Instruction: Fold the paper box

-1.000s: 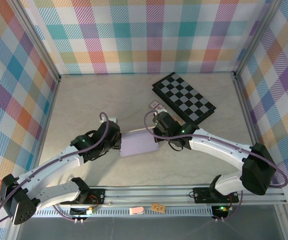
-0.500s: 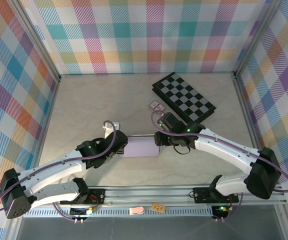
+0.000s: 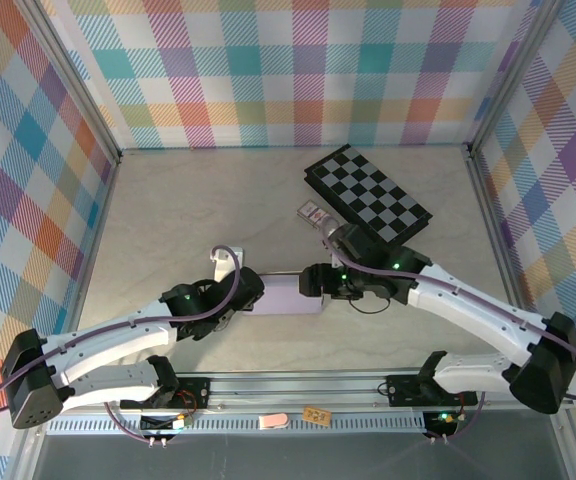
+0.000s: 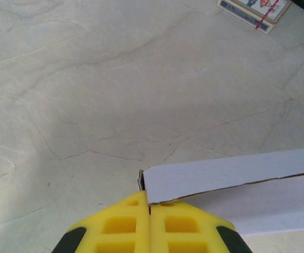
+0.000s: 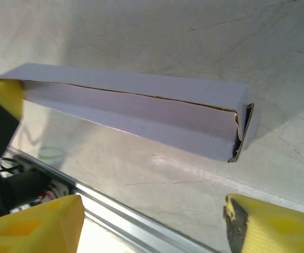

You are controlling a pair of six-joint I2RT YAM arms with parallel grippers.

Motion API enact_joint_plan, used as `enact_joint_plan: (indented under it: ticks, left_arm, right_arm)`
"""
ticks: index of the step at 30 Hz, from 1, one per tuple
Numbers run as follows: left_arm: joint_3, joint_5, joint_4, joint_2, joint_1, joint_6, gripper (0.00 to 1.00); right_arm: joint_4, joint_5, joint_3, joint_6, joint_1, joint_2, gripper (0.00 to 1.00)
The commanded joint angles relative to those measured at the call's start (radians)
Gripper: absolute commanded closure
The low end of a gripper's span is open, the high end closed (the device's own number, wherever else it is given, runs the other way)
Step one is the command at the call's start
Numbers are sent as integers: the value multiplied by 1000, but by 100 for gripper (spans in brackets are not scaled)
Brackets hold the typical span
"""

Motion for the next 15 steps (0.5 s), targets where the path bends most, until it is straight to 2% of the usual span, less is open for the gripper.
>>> enact_joint_plan:
  ticks: [1, 4, 8, 12, 15]
  left_arm:
    - [-38, 118, -123, 49, -32, -28, 100]
    - [-37, 112, -125, 56, -41, -35, 100]
    - [-27, 105, -129, 69, -53, -40, 100]
    - [-17, 100, -134, 80, -61, -46, 100]
    - [-15, 98, -134, 82, -66, -49, 100]
  right_arm:
    - [-32, -4, 11, 171, -44, -62, 23]
    - [-42, -46, -6, 341, -124, -85, 16]
    - [91, -241, -113, 606, -239, -81, 14]
    - [250, -308, -213, 804, -246, -86, 12]
    - [295, -311, -238, 866, -248, -94, 12]
